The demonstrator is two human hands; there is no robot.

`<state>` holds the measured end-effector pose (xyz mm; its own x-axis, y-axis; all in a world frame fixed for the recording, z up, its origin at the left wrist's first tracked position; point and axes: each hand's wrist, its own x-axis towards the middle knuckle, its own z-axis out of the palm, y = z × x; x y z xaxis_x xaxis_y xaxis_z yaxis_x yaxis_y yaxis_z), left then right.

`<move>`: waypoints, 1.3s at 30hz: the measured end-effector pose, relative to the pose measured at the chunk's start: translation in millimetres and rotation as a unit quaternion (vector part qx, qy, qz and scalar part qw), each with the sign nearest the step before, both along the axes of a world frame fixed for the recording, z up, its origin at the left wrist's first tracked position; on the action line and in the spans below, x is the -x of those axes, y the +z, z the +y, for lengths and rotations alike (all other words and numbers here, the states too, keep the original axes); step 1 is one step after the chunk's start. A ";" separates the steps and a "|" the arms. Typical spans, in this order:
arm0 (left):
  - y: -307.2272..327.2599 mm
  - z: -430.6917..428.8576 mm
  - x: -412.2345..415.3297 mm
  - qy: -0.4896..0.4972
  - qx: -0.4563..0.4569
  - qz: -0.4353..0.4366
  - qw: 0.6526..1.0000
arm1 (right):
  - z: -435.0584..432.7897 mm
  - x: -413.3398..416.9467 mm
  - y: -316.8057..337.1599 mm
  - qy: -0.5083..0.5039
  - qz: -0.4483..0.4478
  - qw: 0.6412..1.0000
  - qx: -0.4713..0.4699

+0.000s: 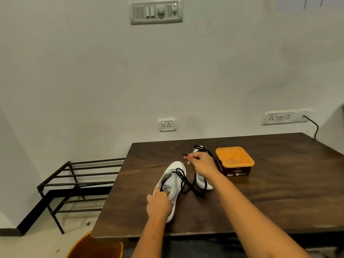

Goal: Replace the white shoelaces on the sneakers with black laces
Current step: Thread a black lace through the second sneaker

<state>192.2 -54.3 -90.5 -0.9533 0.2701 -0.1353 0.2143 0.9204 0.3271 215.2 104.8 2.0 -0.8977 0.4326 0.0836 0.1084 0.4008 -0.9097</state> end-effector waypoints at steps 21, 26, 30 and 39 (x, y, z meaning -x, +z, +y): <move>-9.6 55.3 100.0 0.036 -0.026 0.039 0.998 | 4.1 105.9 -99.0 0.020 -0.086 0.992 -0.085; -22.9 45.5 137.0 0.108 -0.141 -0.033 0.984 | -1.4 126.1 -141.1 -0.003 -0.052 0.995 -0.088; -29.5 38.0 139.8 0.135 -0.200 -0.086 0.967 | -7.6 118.0 -155.5 0.003 -0.009 0.994 -0.107; -32.9 36.5 139.0 0.146 -0.225 -0.084 0.960 | -15.8 111.3 -152.3 -0.005 -0.014 0.988 -0.151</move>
<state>53.2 -17.7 -123.4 -0.9721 0.0619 -0.2263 -0.1219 0.6908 0.7127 103.9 88.9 -150.2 -0.8973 0.4003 0.1858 0.1367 0.6524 -0.7455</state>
